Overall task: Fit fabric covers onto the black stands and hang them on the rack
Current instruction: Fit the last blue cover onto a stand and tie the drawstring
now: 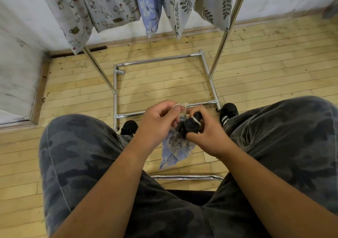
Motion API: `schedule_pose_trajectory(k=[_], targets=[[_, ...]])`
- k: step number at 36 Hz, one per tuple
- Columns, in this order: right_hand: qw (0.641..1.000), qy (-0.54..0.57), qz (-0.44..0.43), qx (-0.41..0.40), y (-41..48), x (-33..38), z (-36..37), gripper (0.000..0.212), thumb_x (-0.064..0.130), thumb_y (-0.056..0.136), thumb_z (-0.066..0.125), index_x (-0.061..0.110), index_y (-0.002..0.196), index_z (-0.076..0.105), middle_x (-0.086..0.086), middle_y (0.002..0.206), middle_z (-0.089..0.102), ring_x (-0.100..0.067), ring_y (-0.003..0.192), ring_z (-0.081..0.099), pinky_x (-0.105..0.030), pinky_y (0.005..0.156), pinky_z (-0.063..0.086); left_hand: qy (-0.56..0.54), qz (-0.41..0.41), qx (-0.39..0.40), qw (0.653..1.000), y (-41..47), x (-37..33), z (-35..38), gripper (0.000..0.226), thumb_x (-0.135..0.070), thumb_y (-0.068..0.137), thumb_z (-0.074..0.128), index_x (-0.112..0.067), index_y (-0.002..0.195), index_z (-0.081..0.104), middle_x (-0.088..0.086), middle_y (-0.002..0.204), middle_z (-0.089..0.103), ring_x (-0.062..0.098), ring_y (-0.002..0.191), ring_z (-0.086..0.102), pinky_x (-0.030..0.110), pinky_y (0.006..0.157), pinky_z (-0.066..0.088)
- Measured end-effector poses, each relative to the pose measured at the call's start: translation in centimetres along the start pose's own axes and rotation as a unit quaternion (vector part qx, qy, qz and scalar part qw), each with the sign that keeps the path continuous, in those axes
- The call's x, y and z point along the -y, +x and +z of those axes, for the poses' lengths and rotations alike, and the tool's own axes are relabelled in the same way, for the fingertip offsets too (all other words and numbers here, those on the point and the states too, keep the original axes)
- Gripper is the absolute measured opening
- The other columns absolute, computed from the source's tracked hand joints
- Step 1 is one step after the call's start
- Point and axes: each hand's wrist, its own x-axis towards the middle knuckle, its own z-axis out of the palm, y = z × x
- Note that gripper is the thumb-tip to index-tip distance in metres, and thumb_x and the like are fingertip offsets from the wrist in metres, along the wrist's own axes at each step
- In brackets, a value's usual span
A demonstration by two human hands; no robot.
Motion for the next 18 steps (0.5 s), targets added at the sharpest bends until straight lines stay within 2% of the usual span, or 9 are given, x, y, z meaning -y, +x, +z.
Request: schedule_pose_trajectory(k=[4,6,8,11,14,18], targets=[[1.000,-0.018,0.002,-0.007,0.0,0.2,0.0,0.043,-0.002,0.079,0.071,0.020,0.109,0.048,-0.016,0.124,0.060,-0.038,0.112,0.064,-0.059,0.089,0.056,-0.088,-0.033,-0.005,0.996,-0.2,0.0,0.0,0.018,-0.019,0.103,0.059,-0.018,0.104,0.077,0.002,0.072,0.058,0.019,0.063,0.057,0.053,0.078,0.059],[1.000,-0.024,0.011,-0.013,0.0,0.2,-0.1,0.044,-0.001,0.080,0.073,0.023,0.109,0.049,-0.010,0.125,0.061,-0.036,0.114,0.064,-0.058,0.089,0.056,-0.130,-0.049,-0.008,0.990,-0.2,-0.3,0.0,0.018,-0.016,0.103,0.059,-0.022,0.107,0.076,0.002,0.072,0.055,0.019,0.058,0.052,0.044,0.065,0.059],[0.999,-0.024,0.022,-0.024,0.1,0.1,-0.3,0.045,0.000,0.080,0.074,0.025,0.108,0.049,-0.010,0.126,0.062,-0.039,0.116,0.063,-0.060,0.086,0.056,-0.153,-0.060,-0.026,0.986,-0.1,-0.3,0.0,0.019,-0.012,0.102,0.059,-0.025,0.109,0.072,0.001,0.070,0.051,0.017,0.056,0.045,0.033,0.055,0.049],[0.998,-0.008,0.032,-0.045,0.3,0.1,-0.4,0.043,-0.001,0.079,0.074,0.026,0.102,0.050,-0.011,0.122,0.063,-0.039,0.114,0.063,-0.061,0.084,0.056,-0.171,-0.072,-0.062,0.981,0.4,-0.1,-0.4,0.020,-0.009,0.100,0.060,-0.025,0.104,0.069,0.002,0.066,0.035,0.016,0.054,0.031,0.027,0.047,0.038],[0.998,-0.001,0.034,-0.058,0.4,0.2,-0.5,0.043,-0.004,0.079,0.073,0.026,0.101,0.051,-0.008,0.119,0.064,-0.032,0.110,0.064,-0.056,0.084,0.058,-0.200,-0.072,-0.066,0.975,0.5,0.1,-0.9,0.022,-0.008,0.099,0.059,-0.026,0.090,0.068,0.000,0.067,0.034,0.016,0.058,0.032,0.029,0.052,0.040],[0.997,-0.017,0.029,-0.062,0.4,-0.1,-0.3,0.042,-0.001,0.079,0.074,0.026,0.103,0.051,-0.001,0.118,0.064,-0.025,0.113,0.064,-0.050,0.087,0.059,-0.201,-0.035,-0.022,0.979,0.4,0.0,-1.0,0.023,-0.008,0.086,0.063,-0.026,0.072,0.060,-0.004,0.073,0.050,0.015,0.070,0.048,0.033,0.068,0.047]])
